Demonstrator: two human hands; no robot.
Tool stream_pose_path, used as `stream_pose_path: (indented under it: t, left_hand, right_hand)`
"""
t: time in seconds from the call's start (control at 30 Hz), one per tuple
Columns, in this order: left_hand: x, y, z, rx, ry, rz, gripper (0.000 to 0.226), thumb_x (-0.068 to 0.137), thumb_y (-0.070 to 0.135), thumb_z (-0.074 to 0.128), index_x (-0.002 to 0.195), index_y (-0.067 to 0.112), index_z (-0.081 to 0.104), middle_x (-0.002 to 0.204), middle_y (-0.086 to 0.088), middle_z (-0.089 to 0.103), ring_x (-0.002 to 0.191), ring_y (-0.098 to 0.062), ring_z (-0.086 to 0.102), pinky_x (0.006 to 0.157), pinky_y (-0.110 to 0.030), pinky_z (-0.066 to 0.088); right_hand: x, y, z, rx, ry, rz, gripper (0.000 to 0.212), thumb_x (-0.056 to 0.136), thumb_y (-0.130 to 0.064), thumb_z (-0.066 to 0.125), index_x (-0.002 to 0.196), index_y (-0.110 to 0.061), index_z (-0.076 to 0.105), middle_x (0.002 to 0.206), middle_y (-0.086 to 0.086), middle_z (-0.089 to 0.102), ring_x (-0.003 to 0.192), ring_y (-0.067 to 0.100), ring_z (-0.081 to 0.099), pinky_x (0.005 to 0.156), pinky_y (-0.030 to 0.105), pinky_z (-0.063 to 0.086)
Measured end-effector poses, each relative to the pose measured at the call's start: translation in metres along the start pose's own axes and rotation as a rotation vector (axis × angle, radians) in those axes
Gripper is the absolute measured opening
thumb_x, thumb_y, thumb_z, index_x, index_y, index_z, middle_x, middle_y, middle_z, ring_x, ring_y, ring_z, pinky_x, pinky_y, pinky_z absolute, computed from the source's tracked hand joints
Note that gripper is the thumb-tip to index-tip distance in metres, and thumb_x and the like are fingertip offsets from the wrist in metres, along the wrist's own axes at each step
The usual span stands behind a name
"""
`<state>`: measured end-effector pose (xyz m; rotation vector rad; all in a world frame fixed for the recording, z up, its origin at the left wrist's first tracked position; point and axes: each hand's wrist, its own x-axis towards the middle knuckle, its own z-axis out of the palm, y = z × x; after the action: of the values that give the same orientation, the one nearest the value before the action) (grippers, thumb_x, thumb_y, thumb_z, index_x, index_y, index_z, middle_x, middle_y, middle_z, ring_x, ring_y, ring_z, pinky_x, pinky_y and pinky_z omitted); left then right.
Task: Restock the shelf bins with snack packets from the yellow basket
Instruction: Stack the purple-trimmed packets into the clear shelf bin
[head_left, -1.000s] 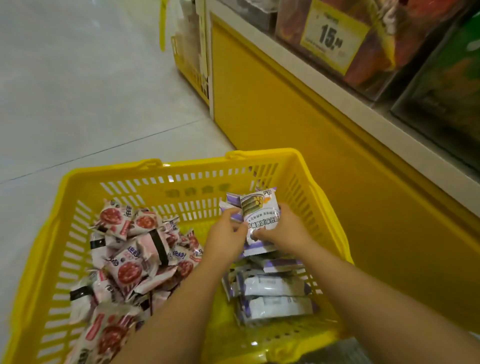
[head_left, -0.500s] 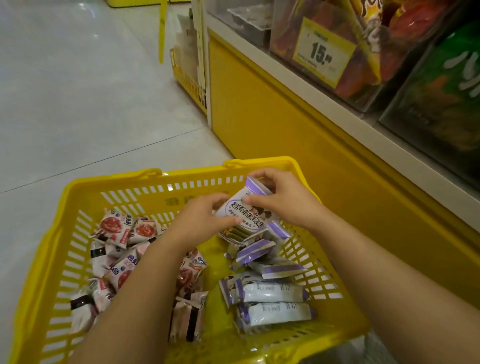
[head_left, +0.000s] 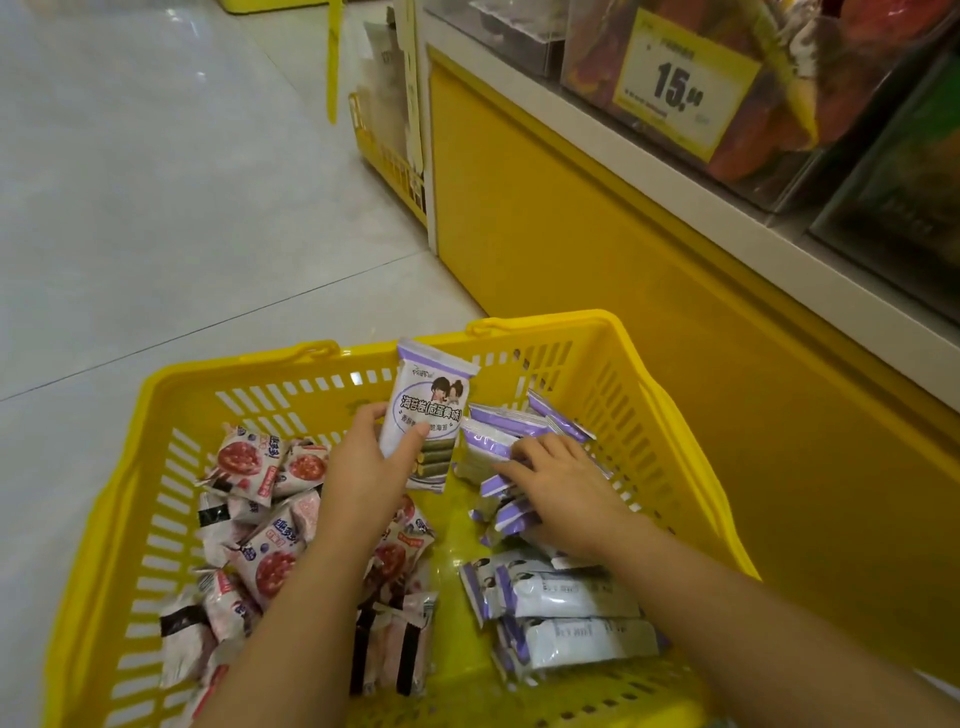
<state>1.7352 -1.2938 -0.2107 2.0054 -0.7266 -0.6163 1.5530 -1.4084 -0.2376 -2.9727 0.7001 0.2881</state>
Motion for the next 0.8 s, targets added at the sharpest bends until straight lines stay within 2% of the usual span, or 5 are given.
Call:
stream_pose_path:
  t: [0.27, 0.37, 0.47, 0.7, 0.8]
  left_hand:
    - [-0.007, 0.005, 0.009, -0.14, 0.007, -0.049, 0.042, 0.089, 0.05, 0.053, 0.122, 0.024, 0.052, 0.101, 0.015, 0.063, 0.087, 0.003, 0.059, 0.061, -0.016, 0.042]
    - [-0.014, 0.014, 0.011, -0.191, 0.014, -0.04, 0.049, 0.091, 0.054, 0.045, 0.129, 0.023, 0.05, 0.115, 0.011, 0.061, 0.102, -0.006, 0.058, 0.075, -0.022, 0.044]
    - [-0.019, 0.031, 0.005, -0.245, 0.042, -0.01, 0.046, 0.093, 0.054, 0.044, 0.128, 0.025, 0.05, 0.108, 0.017, 0.06, 0.095, 0.004, 0.056, 0.069, -0.016, 0.041]
    - [-0.03, 0.105, -0.025, -0.444, 0.178, 0.117, 0.024, 0.099, 0.04, 0.042, 0.12, 0.03, 0.044, 0.1, 0.02, 0.058, 0.079, 0.018, 0.056, 0.058, -0.004, 0.04]
    - [-0.041, 0.142, -0.038, -0.432, 0.165, 0.177, 0.018, 0.1, 0.04, 0.04, 0.116, 0.032, 0.04, 0.094, 0.028, 0.053, 0.072, 0.023, 0.054, 0.055, -0.005, 0.037]
  right_hand:
    - [0.014, -0.003, -0.005, -0.14, -0.12, -0.016, 0.053, 0.079, -0.04, 0.067, 0.124, -0.02, 0.05, 0.127, 0.004, 0.054, 0.117, 0.027, 0.043, 0.102, 0.042, 0.029]
    - [0.008, 0.003, -0.031, 0.041, -0.086, 0.057, 0.041, 0.076, -0.05, 0.063, 0.106, -0.024, 0.05, 0.105, 0.002, 0.063, 0.101, 0.027, 0.056, 0.081, 0.036, 0.041]
    - [-0.005, 0.013, -0.07, 0.244, -0.047, 0.19, 0.037, 0.07, -0.048, 0.066, 0.093, -0.027, 0.045, 0.083, -0.003, 0.057, 0.082, 0.025, 0.061, 0.061, 0.029, 0.042]
    - [-0.055, 0.028, -0.174, 0.565, 0.183, 0.4, 0.07, 0.071, -0.039, 0.07, 0.133, -0.031, 0.037, 0.103, 0.004, 0.066, 0.084, 0.027, 0.064, 0.071, 0.038, 0.054]
    - [-0.082, 0.029, -0.213, 0.675, 0.296, 0.377, 0.058, 0.076, -0.034, 0.071, 0.126, -0.03, 0.041, 0.098, 0.003, 0.065, 0.069, 0.016, 0.063, 0.057, 0.03, 0.049]
